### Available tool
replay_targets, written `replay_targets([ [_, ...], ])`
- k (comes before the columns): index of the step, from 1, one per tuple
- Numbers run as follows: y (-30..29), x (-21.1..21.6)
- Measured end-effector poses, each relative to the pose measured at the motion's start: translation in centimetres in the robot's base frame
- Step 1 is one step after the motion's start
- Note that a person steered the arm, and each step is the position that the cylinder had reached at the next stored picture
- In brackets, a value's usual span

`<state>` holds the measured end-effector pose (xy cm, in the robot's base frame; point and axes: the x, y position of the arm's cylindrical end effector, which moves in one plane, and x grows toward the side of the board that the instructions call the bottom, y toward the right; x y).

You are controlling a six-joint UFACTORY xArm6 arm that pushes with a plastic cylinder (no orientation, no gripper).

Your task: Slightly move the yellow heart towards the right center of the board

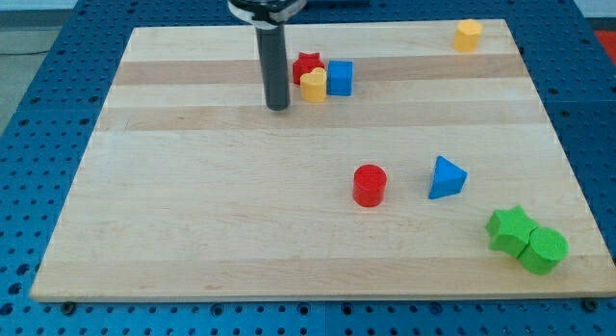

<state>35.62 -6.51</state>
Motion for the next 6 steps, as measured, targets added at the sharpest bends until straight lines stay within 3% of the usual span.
replay_targets([
  [2, 6.2, -2.4],
  [5, 13.4, -0.1],
  [6, 10.9, 0.1],
])
